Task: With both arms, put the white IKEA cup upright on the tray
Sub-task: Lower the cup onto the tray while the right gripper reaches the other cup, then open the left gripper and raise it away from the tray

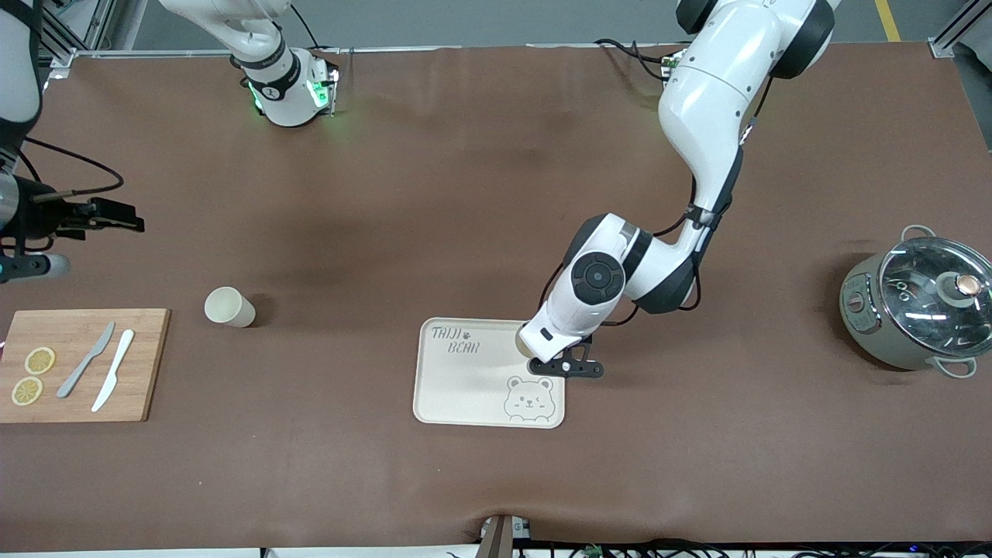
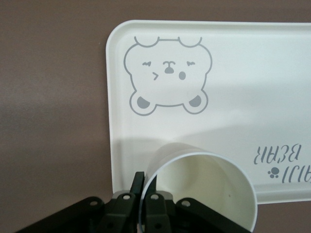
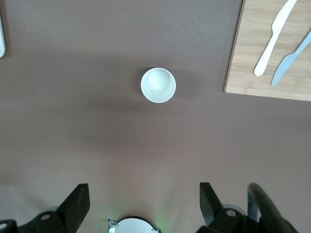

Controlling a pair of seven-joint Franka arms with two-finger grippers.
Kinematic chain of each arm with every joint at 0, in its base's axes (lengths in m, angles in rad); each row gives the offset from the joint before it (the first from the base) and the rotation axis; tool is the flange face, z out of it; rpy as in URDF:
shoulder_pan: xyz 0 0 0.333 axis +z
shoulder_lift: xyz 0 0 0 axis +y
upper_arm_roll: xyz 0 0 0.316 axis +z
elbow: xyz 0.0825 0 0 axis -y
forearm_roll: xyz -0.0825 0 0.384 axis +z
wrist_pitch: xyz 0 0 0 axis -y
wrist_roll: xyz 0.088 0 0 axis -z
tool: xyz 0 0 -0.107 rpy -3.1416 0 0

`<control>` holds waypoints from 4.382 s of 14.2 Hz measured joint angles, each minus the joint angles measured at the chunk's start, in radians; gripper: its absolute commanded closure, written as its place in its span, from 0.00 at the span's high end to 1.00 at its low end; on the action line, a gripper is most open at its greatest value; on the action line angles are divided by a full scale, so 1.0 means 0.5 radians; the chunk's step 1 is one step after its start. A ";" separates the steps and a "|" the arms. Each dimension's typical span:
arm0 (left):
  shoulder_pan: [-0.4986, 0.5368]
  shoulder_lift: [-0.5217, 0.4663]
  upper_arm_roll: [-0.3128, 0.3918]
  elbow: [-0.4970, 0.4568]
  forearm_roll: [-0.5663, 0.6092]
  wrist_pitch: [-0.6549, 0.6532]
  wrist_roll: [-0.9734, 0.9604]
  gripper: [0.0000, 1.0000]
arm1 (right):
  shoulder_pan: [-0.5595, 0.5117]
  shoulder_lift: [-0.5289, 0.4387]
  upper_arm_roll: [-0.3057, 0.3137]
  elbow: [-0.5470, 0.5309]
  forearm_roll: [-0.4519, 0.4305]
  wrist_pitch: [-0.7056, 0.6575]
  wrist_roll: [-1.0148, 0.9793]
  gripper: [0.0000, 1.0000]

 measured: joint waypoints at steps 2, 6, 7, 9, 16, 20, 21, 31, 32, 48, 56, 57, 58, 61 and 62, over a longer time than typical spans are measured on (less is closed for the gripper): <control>-0.008 0.021 0.001 0.002 0.000 0.034 -0.014 0.00 | -0.003 0.042 0.000 0.002 0.001 0.011 0.001 1.00; -0.013 0.065 0.002 0.003 0.000 0.128 -0.033 0.00 | -0.008 0.103 0.003 0.001 0.012 0.037 0.002 1.00; -0.016 0.077 0.002 0.003 0.000 0.150 -0.035 0.00 | -0.008 0.115 0.005 -0.001 0.018 0.042 0.002 1.00; -0.024 0.092 0.002 0.004 0.000 0.175 -0.055 0.00 | -0.008 0.136 0.005 -0.017 0.029 0.087 0.002 1.00; -0.043 0.106 0.006 0.005 0.000 0.216 -0.107 0.00 | -0.050 0.268 -0.001 -0.069 0.044 0.260 0.008 1.00; -0.115 0.113 0.094 0.005 0.000 0.245 -0.106 0.56 | -0.069 0.312 -0.003 -0.224 0.044 0.522 0.008 1.00; -0.130 0.113 0.110 0.005 0.000 0.248 -0.106 0.70 | -0.070 0.313 -0.003 -0.264 0.044 0.583 0.008 1.00; -0.137 0.104 0.122 0.046 0.000 0.207 -0.107 0.89 | -0.072 0.431 -0.002 -0.412 0.044 0.926 0.014 1.00; -0.136 0.095 0.123 0.056 0.000 0.169 -0.107 0.96 | -0.072 0.443 -0.002 -0.441 0.044 0.988 0.024 1.00; -0.058 -0.396 0.146 0.074 0.000 -0.594 0.082 1.00 | -0.069 0.459 0.004 -0.882 0.044 1.505 0.177 0.60; 0.330 -0.893 0.158 -0.145 0.020 -0.956 0.569 1.00 | -0.069 0.459 0.005 -0.885 0.044 1.534 0.188 0.22; 0.383 -0.944 0.159 -0.192 0.038 -0.957 0.616 1.00 | -0.070 0.459 0.005 -0.885 0.044 1.535 0.190 0.21; 0.429 -0.991 0.160 -0.239 0.047 -0.957 0.650 1.00 | -0.070 0.459 0.004 -0.885 0.044 1.536 0.190 0.20; 0.559 -1.133 0.160 -0.398 0.051 -0.957 0.767 1.00 | -0.070 0.459 0.004 -0.887 0.044 1.539 0.191 0.20; 0.599 -1.184 0.159 -0.454 0.051 -0.957 0.799 1.00 | -0.070 0.459 0.004 -0.888 0.044 1.541 0.192 0.20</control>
